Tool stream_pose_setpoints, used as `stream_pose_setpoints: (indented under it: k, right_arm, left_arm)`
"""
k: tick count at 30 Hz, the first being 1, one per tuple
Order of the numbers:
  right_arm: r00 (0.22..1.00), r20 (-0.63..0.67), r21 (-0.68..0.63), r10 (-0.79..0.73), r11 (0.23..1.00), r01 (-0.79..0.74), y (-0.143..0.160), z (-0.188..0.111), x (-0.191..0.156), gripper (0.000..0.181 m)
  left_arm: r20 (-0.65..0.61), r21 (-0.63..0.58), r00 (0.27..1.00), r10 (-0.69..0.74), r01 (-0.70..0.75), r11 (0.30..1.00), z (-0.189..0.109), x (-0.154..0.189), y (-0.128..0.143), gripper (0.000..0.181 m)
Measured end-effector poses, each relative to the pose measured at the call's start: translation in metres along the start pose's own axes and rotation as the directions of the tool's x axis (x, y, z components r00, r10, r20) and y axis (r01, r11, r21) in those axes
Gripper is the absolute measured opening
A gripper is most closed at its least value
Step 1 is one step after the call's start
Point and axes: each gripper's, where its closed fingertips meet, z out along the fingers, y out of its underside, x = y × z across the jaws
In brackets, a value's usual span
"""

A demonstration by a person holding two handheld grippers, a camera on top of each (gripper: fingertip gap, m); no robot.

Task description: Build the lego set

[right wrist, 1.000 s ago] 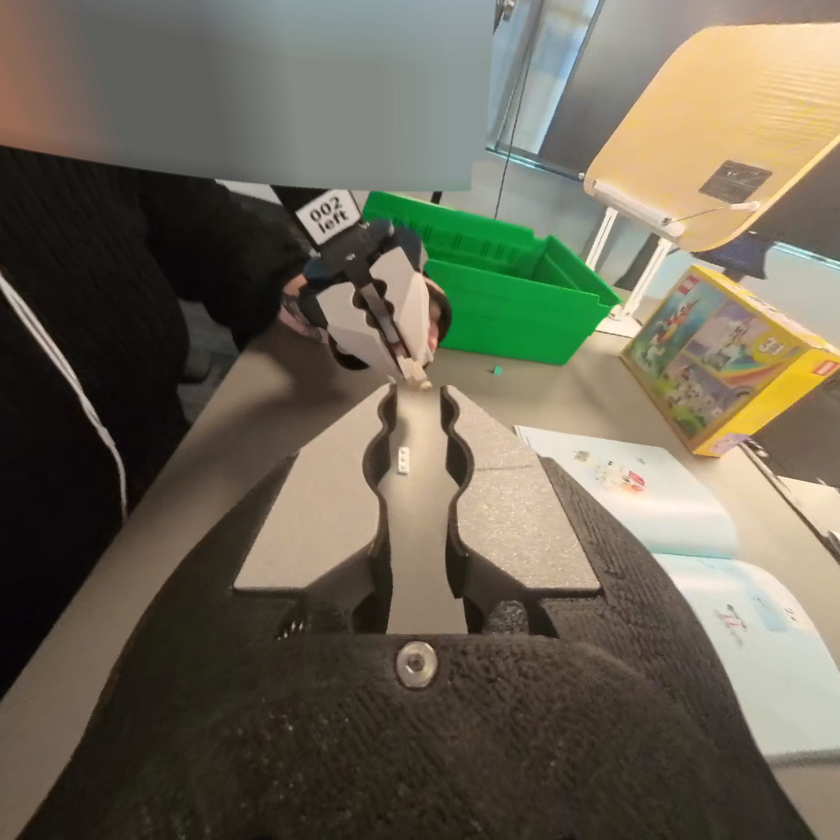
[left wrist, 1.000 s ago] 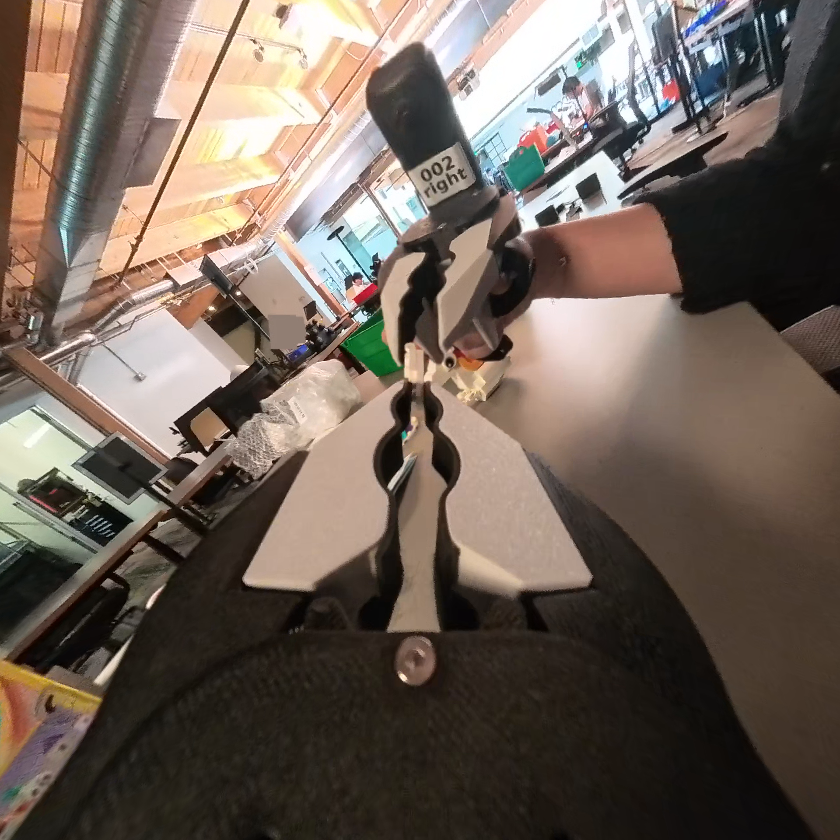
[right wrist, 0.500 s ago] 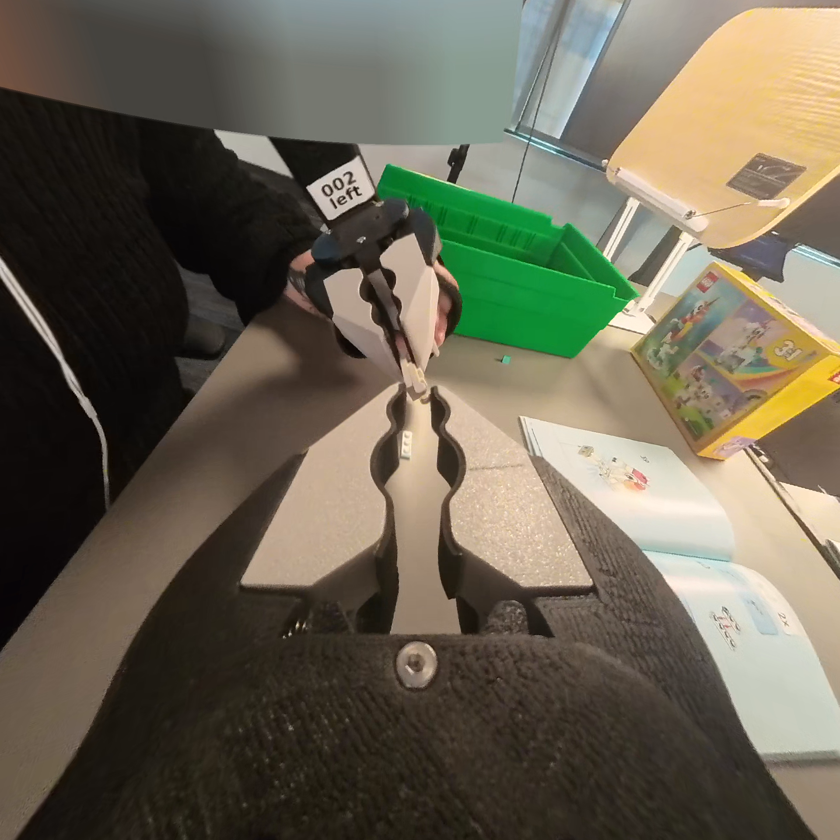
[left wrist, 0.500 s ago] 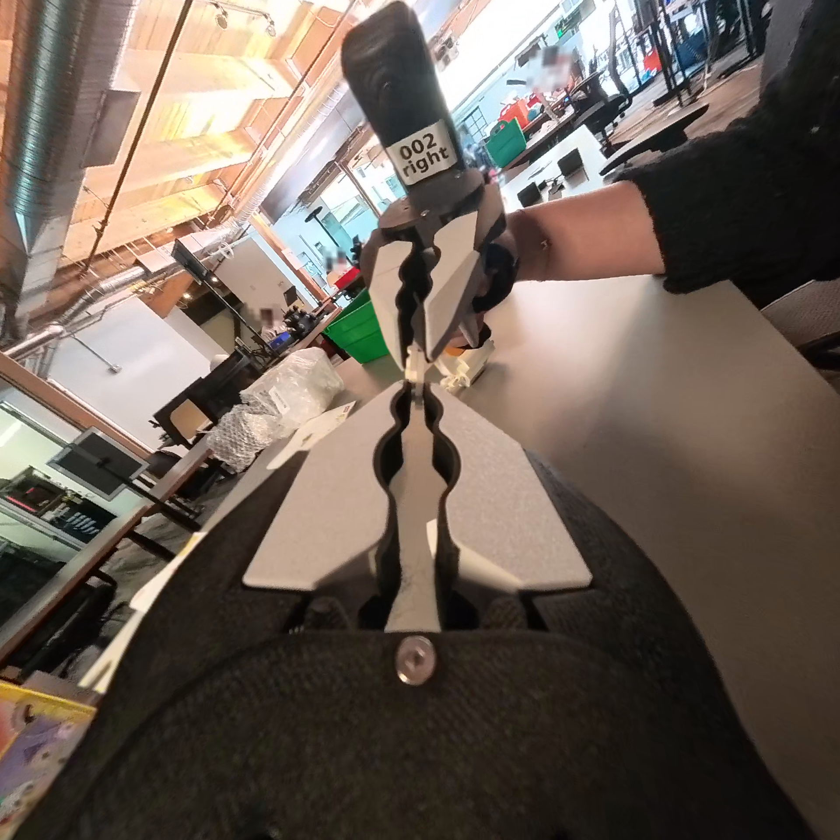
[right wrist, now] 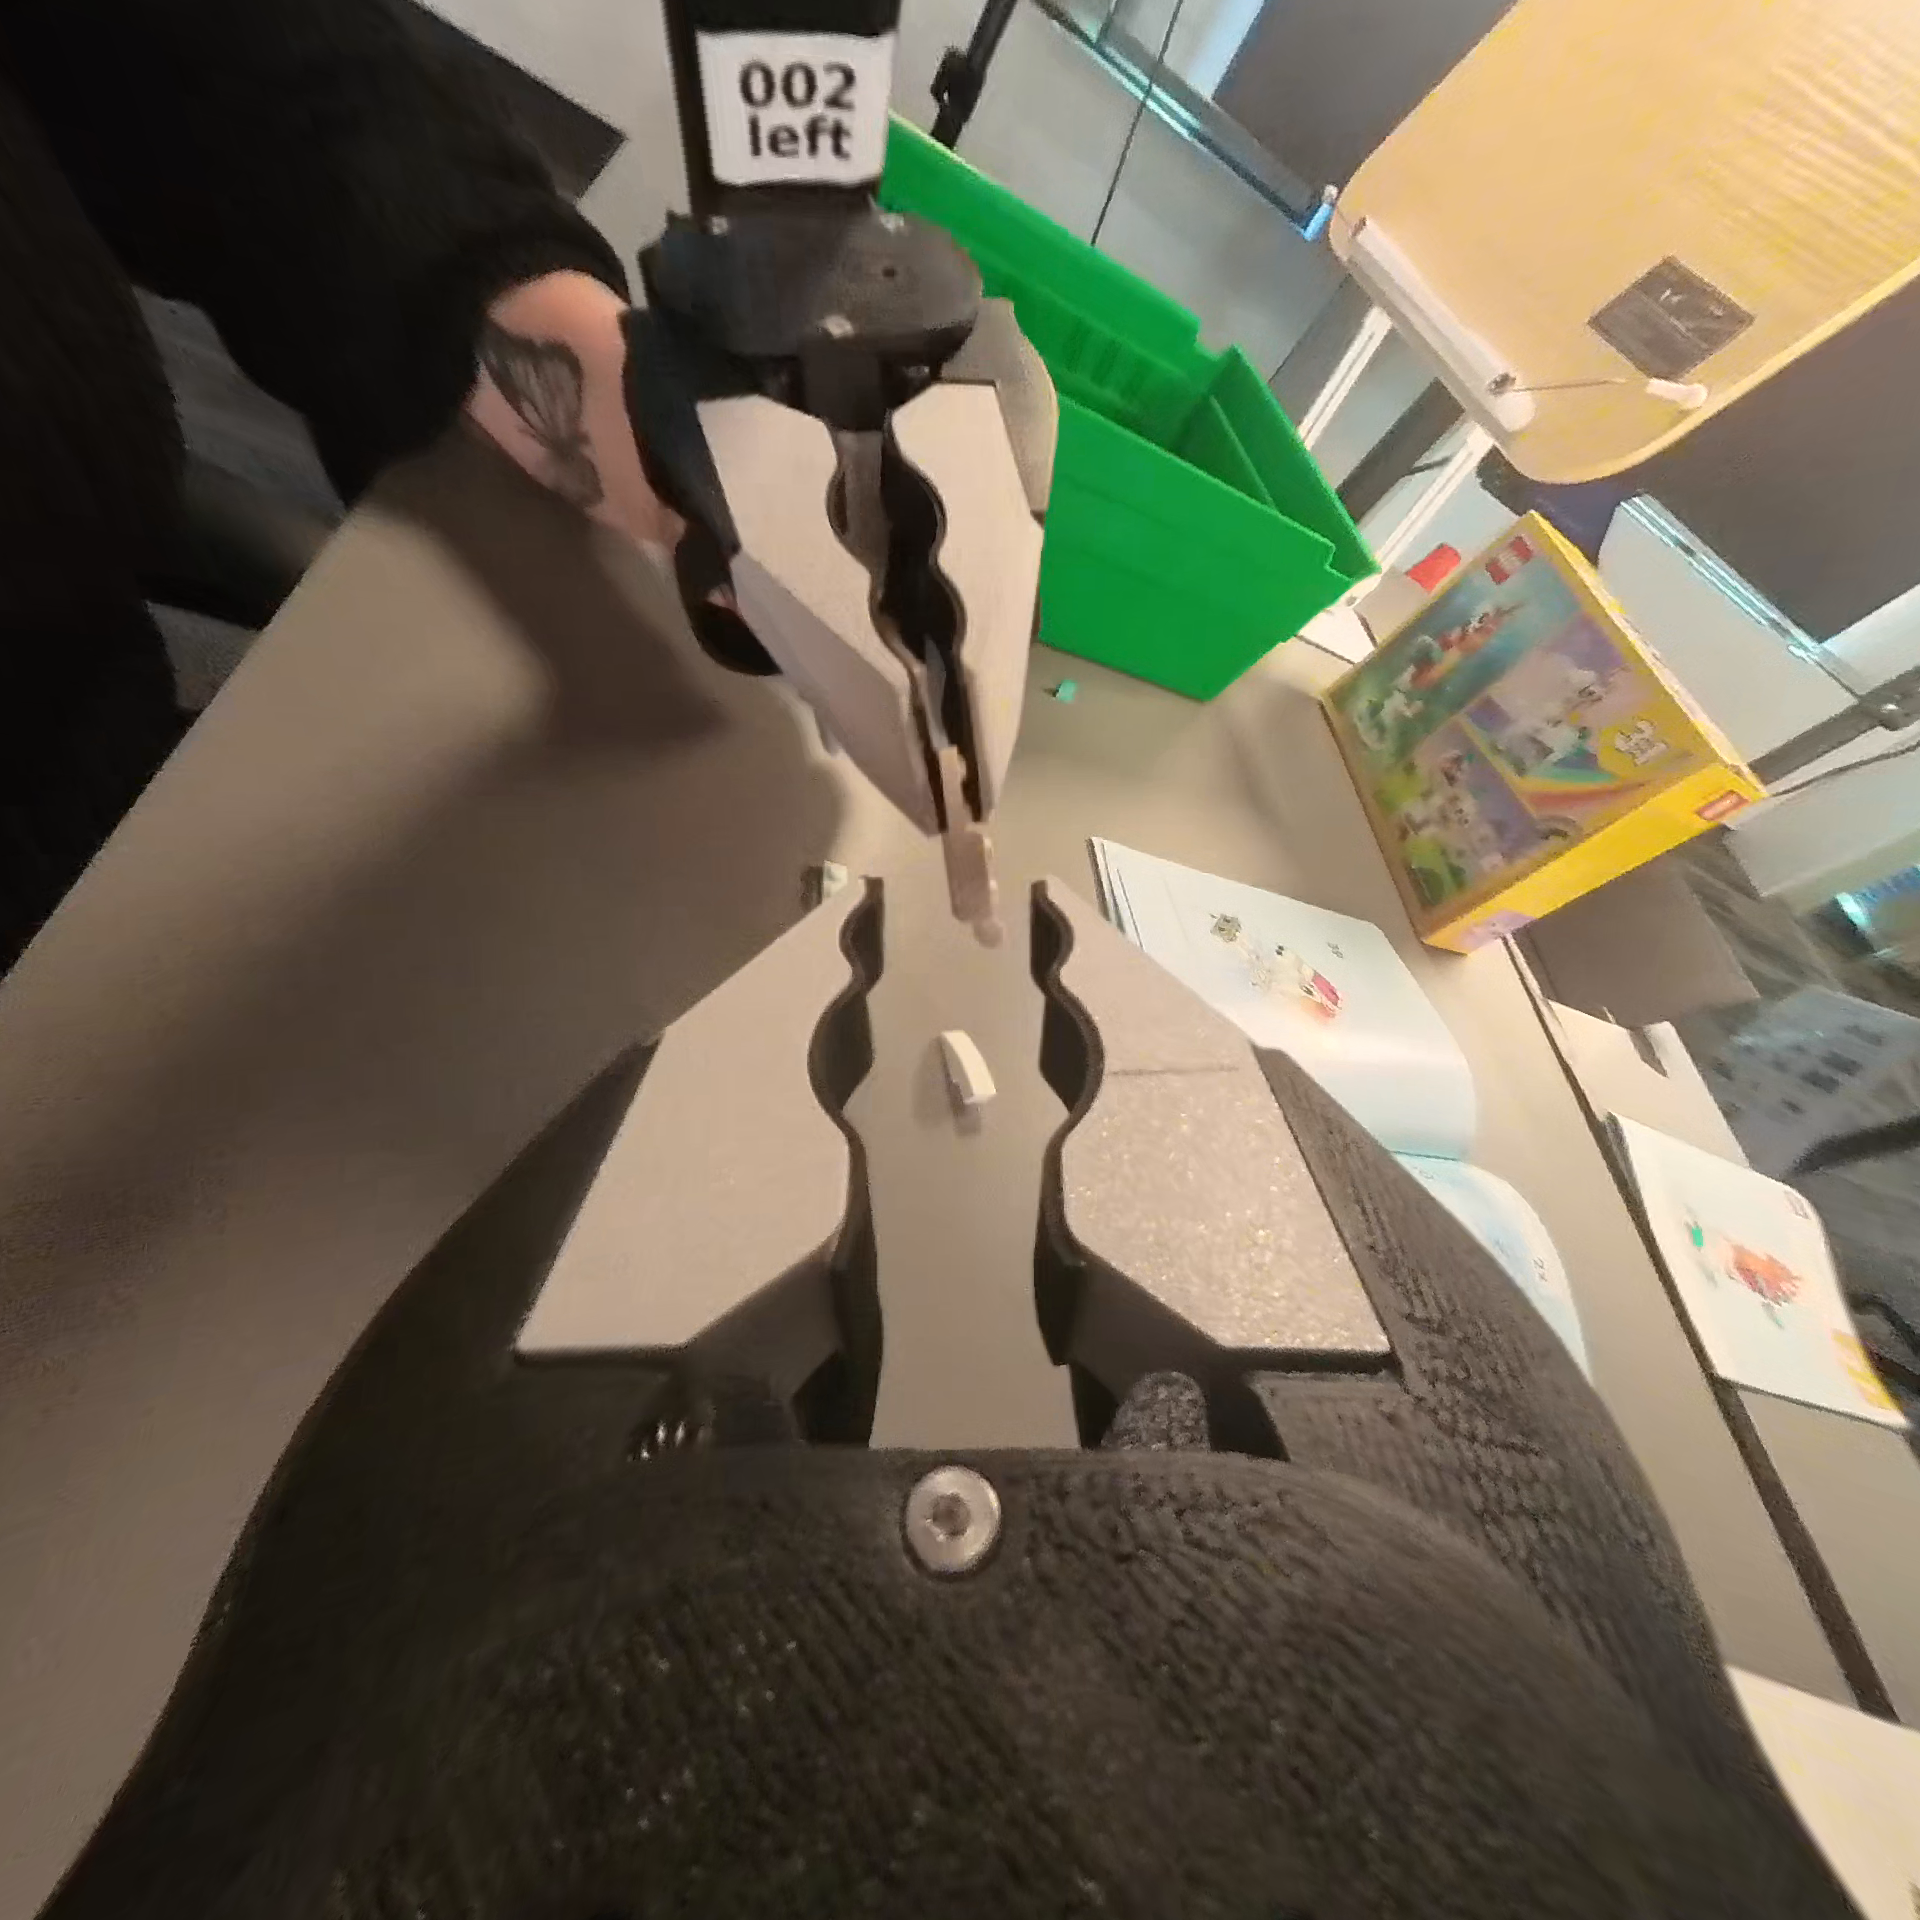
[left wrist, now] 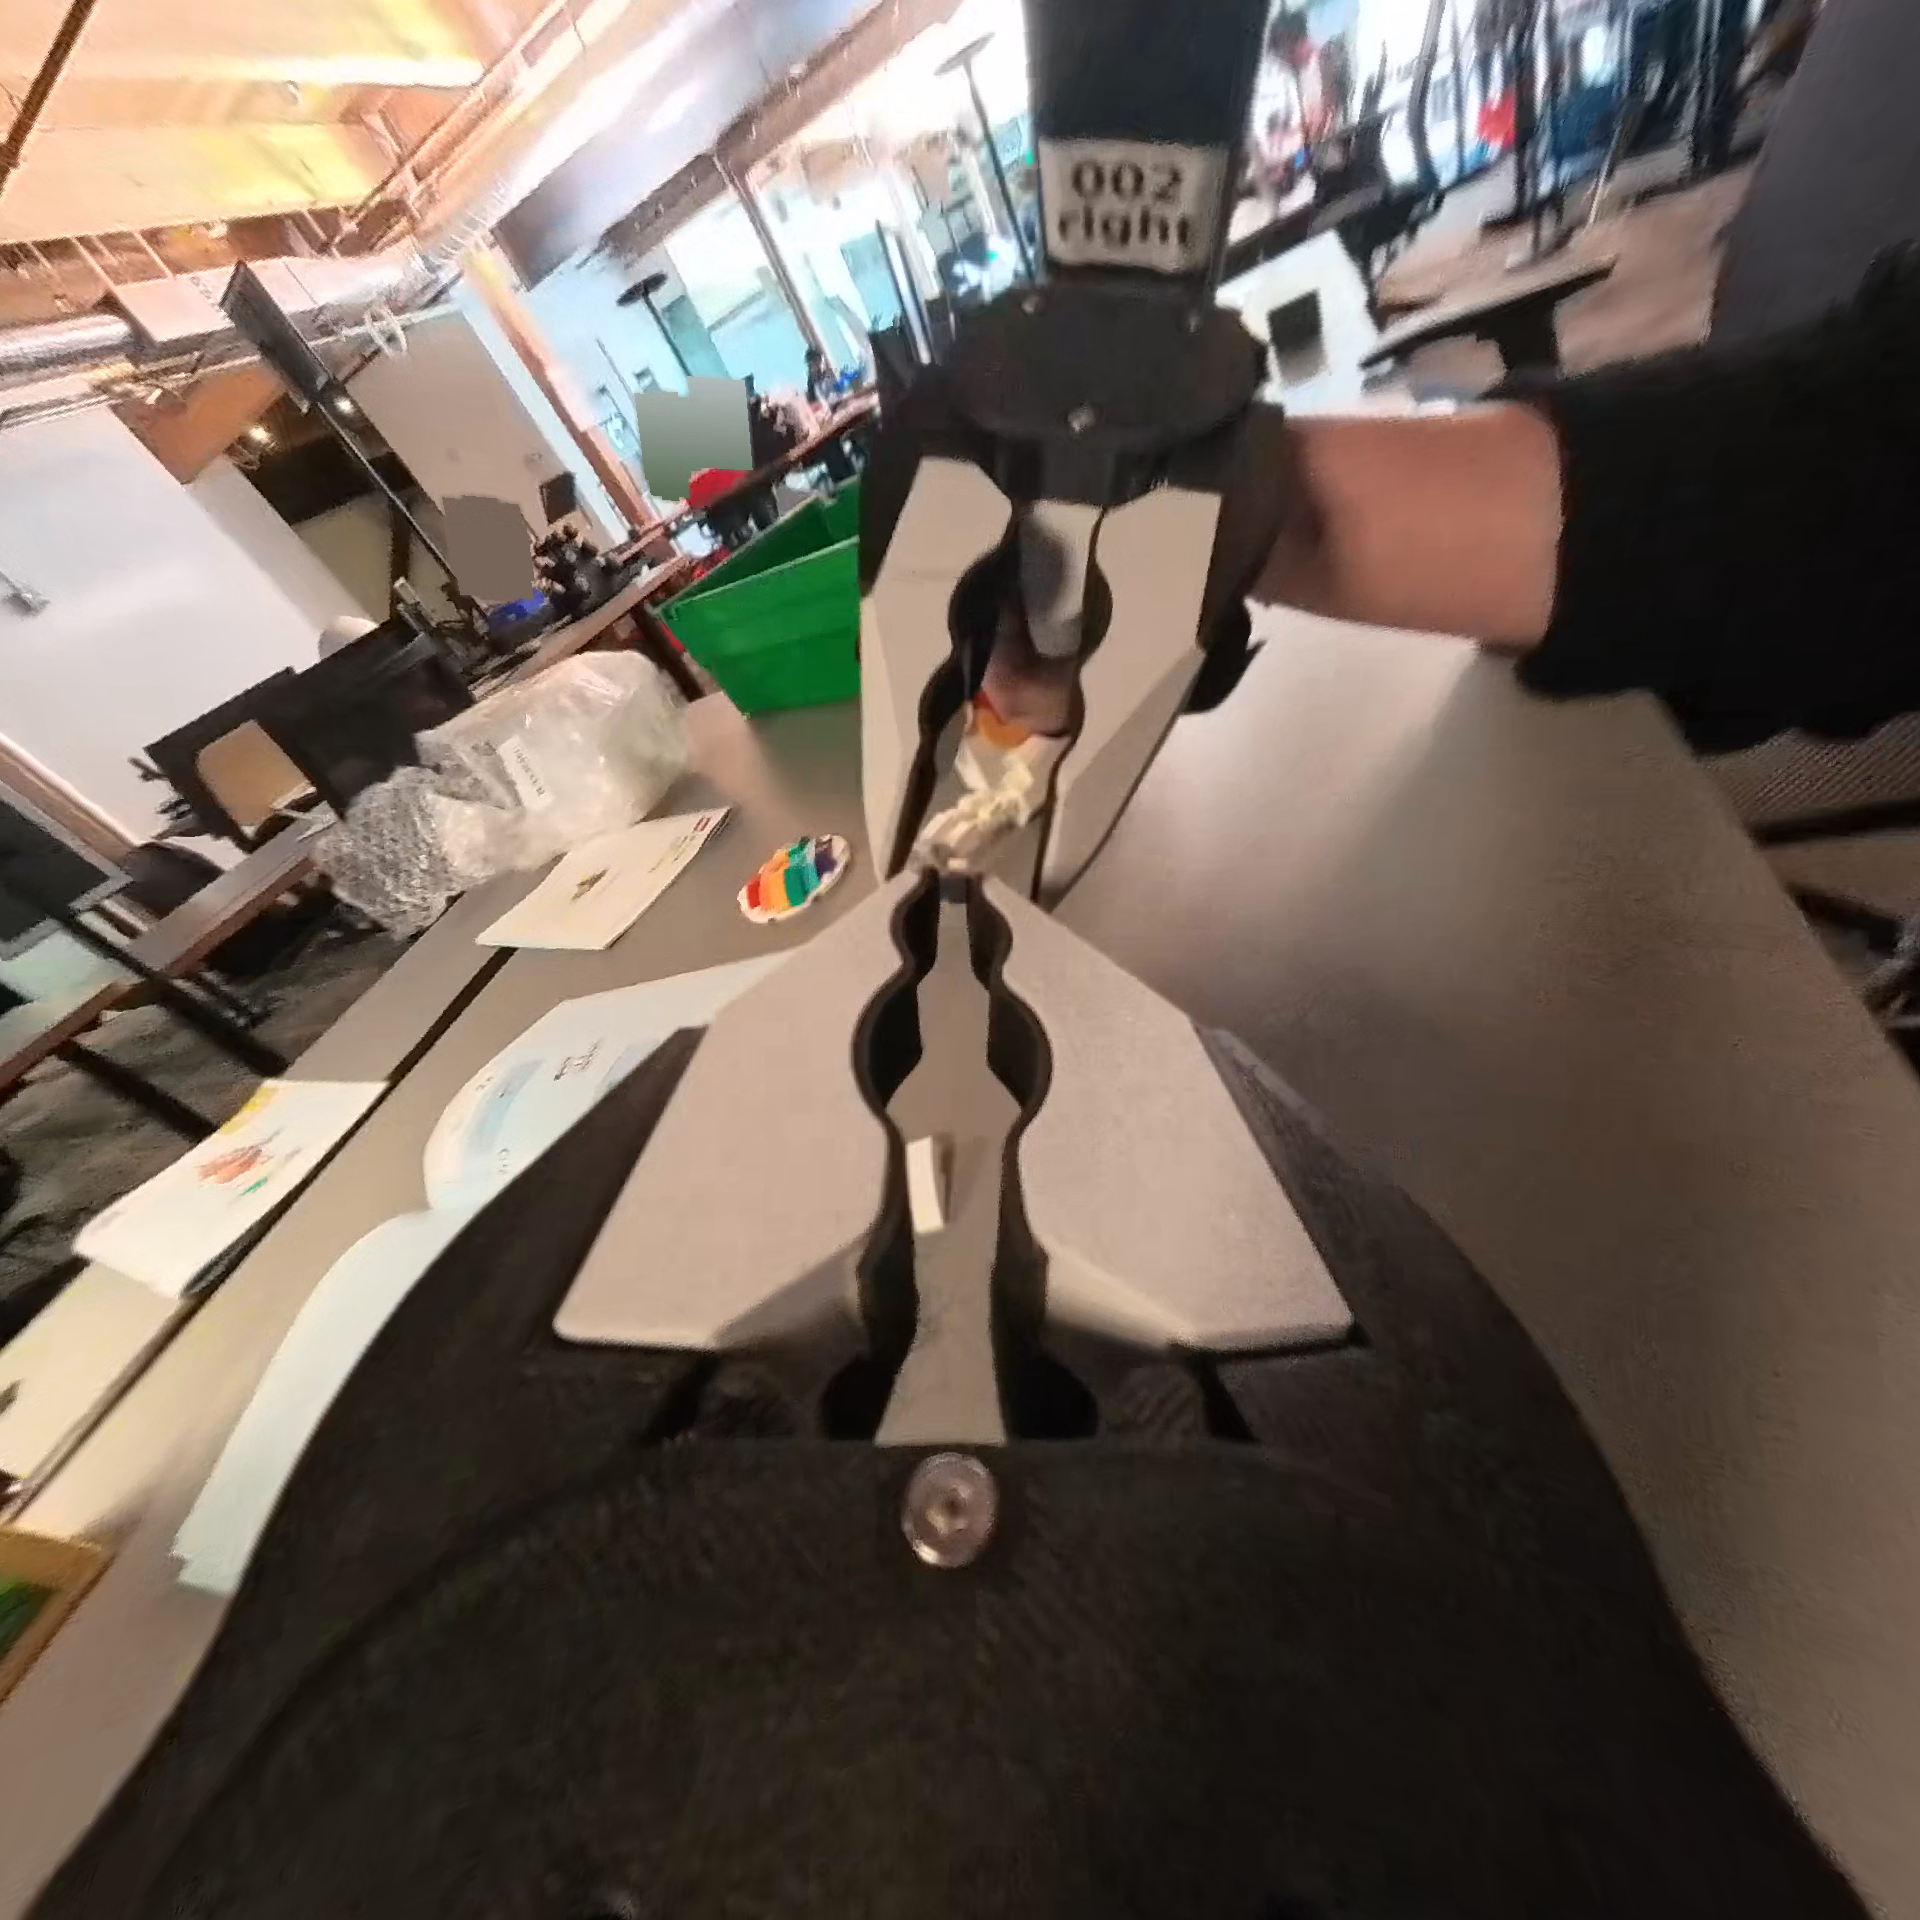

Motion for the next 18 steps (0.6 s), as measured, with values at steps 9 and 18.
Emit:
stream_pose_setpoints:
  k: [9,18]
  right_arm:
    - [0.985,-0.014,0.25,0.169,0.955,-0.16,-0.027,-0.002,0.017,0.006]
    - [0.845,0.36,0.626,0.395,0.57,-0.533,-0.074,-0.013,0.014,0.005]
  left_arm:
    - [0.089,0.187,0.984,-0.153,0.134,0.973,-0.011,-0.018,-0.024,0.035]
    - [-0.343,0.269,0.784,-0.517,0.609,0.746,-0.016,0.0,-0.046,0.028]
